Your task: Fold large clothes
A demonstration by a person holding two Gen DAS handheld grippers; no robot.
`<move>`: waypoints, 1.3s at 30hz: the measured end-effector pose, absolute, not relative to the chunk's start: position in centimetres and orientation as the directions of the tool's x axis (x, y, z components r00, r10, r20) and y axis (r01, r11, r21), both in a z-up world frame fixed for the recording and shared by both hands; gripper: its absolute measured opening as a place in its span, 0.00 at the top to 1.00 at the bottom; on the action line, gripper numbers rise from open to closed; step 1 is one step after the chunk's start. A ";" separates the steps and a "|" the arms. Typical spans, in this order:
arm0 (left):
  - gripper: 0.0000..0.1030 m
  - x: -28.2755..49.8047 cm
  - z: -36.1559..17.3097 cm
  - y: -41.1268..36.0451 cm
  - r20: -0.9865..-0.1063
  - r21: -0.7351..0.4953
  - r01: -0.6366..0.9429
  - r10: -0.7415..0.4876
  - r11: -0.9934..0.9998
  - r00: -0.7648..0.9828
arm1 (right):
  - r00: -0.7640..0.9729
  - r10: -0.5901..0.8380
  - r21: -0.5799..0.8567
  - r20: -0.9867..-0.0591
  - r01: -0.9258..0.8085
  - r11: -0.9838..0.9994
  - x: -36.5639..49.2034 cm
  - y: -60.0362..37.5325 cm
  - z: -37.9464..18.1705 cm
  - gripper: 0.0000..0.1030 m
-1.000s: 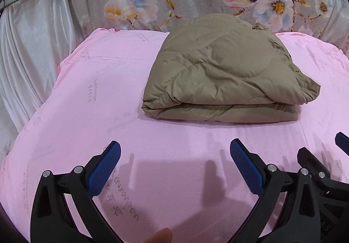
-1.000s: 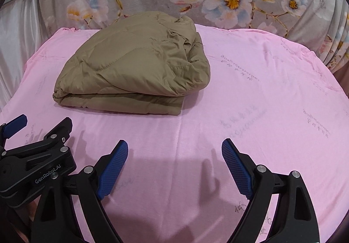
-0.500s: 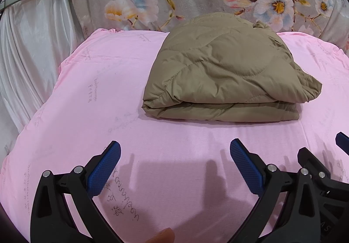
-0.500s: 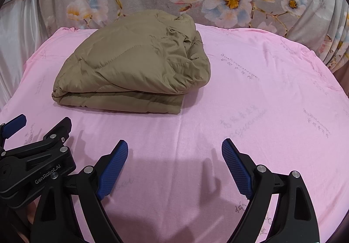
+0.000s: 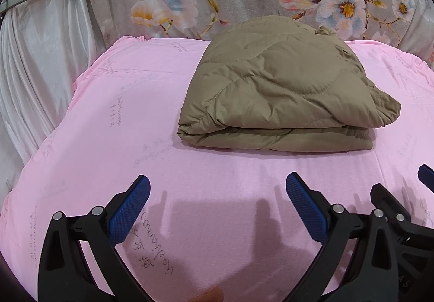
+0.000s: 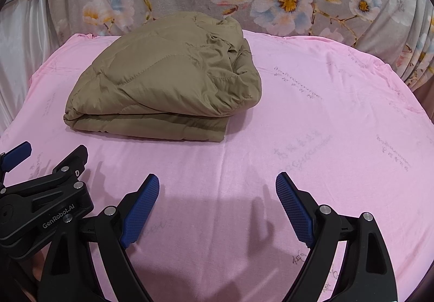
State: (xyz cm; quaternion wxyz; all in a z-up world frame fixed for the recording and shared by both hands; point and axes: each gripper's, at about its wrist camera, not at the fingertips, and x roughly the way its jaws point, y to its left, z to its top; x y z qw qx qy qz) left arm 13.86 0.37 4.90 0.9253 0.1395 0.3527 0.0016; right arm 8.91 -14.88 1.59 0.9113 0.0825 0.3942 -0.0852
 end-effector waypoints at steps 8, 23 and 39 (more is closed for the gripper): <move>0.05 13.9 4.9 0.5 -0.650 0.259 0.094 0.101 0.961 0.753 | 0.676 -0.096 0.080 -0.731 0.223 0.971 8.8 -14.8 1.7 0.17; 0.05 13.8 4.9 0.5 -0.649 0.259 0.094 0.102 0.961 0.754 | 0.678 -0.105 0.071 -0.727 0.227 0.971 8.7 -14.7 1.7 0.17; 0.05 13.8 5.0 0.5 -0.647 0.258 0.092 0.101 0.962 0.756 | 0.683 -0.120 0.060 -0.720 0.233 0.971 8.8 -14.6 2.1 0.17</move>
